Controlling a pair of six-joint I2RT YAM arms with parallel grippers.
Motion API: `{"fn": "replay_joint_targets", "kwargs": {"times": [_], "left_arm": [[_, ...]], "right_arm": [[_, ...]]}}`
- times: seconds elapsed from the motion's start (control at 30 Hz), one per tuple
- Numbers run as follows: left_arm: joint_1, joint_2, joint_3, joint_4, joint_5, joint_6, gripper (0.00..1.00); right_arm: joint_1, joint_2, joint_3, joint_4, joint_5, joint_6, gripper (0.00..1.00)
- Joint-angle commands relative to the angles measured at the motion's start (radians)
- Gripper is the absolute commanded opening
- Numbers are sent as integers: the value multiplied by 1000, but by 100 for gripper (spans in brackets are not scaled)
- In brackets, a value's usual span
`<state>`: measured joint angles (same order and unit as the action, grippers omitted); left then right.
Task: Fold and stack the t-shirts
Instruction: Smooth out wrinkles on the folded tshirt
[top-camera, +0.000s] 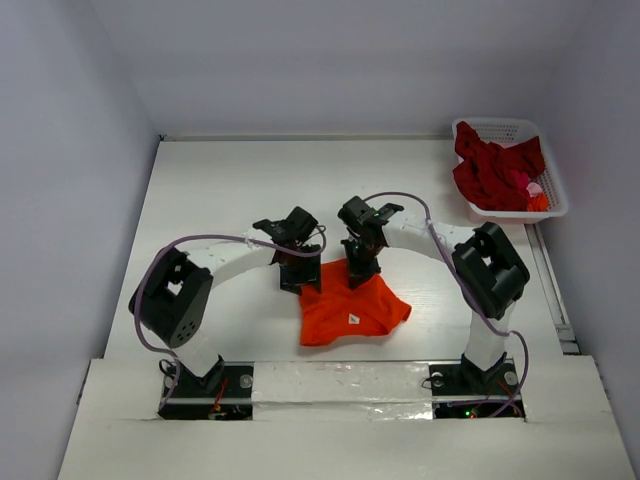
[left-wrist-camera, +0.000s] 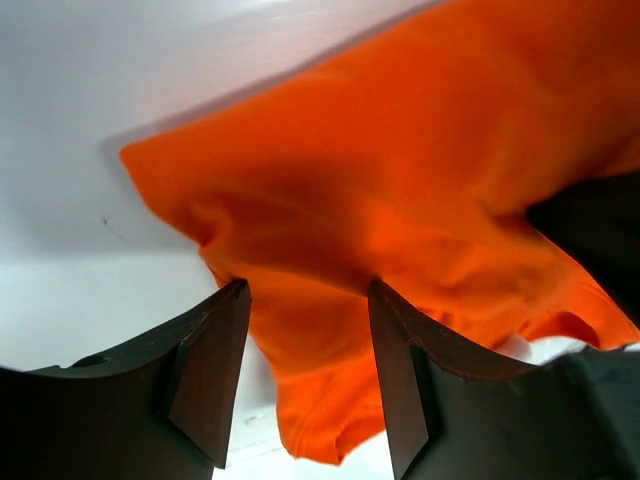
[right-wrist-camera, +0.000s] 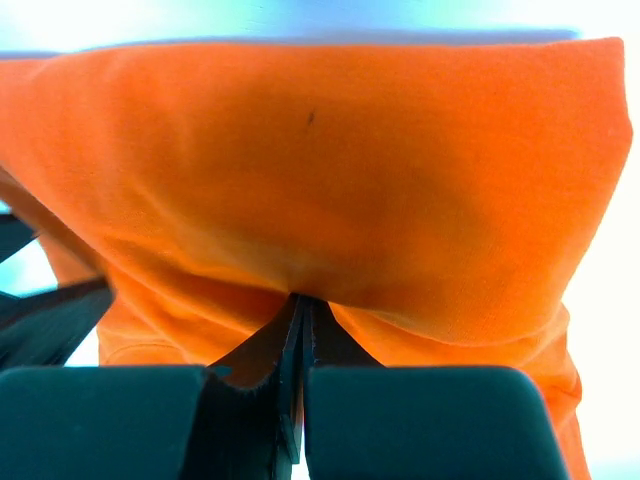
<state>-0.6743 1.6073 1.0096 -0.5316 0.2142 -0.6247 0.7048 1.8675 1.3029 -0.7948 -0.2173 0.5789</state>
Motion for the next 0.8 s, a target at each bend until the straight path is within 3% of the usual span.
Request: {"fn": "replay_joint_targets", "kwargs": {"times": [0.0,0.3,0.77], "left_arm": [[-4,52,-23,31,27,19,47],[36,184,17,110,67,-3,46],[209,275,225,21,28,100,45]], "right_arm": [[-10,15,32,46,-31,-4,0],[-62,12,-7,81,-76,6,0],[-122,94,68,68,-128,-45,0]]}}
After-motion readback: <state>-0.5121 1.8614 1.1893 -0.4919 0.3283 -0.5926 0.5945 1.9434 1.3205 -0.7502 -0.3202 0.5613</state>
